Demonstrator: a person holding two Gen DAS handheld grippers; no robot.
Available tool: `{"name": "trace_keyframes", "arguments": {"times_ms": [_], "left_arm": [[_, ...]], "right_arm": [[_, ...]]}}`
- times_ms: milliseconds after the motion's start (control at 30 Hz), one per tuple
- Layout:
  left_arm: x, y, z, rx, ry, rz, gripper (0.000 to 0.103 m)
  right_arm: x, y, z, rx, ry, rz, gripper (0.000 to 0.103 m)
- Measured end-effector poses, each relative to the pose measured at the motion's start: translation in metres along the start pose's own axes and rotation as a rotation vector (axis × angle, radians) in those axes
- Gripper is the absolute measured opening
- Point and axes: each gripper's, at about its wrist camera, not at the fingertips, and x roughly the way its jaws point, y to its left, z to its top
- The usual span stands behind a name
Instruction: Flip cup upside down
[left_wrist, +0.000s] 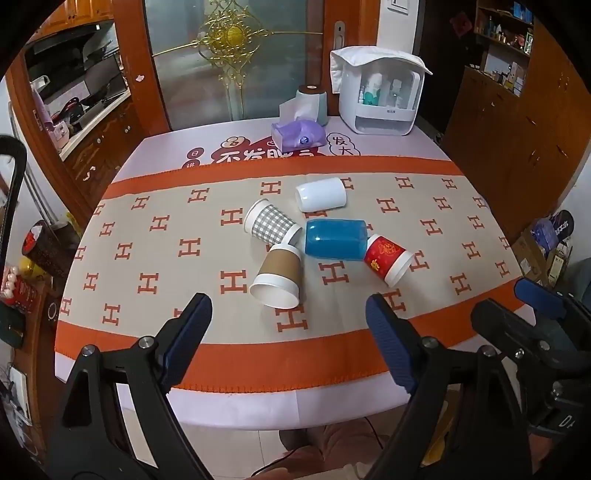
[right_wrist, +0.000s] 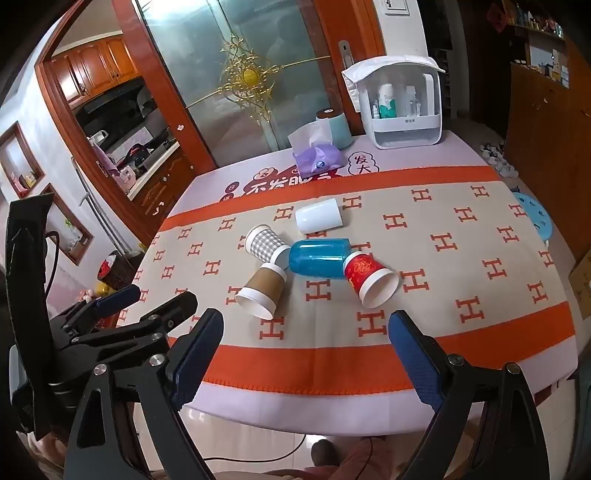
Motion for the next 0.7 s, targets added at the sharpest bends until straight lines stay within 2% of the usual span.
{"name": "trace_keyframes", "arguments": {"times_ms": [300,700], "left_arm": [[0.004,0.004,-0.002,-0.028,0.017,-0.021,0.084],[0.009,-0.003,0.010,0.006,0.050,-0.062,0.084]], "right_arm": [[-0.002,0.003,-0.001,-0.002,0.000,-0.007,0.092],[-0.004,0.001,0.004,0.020,0.007,-0.021,0.092]]}}
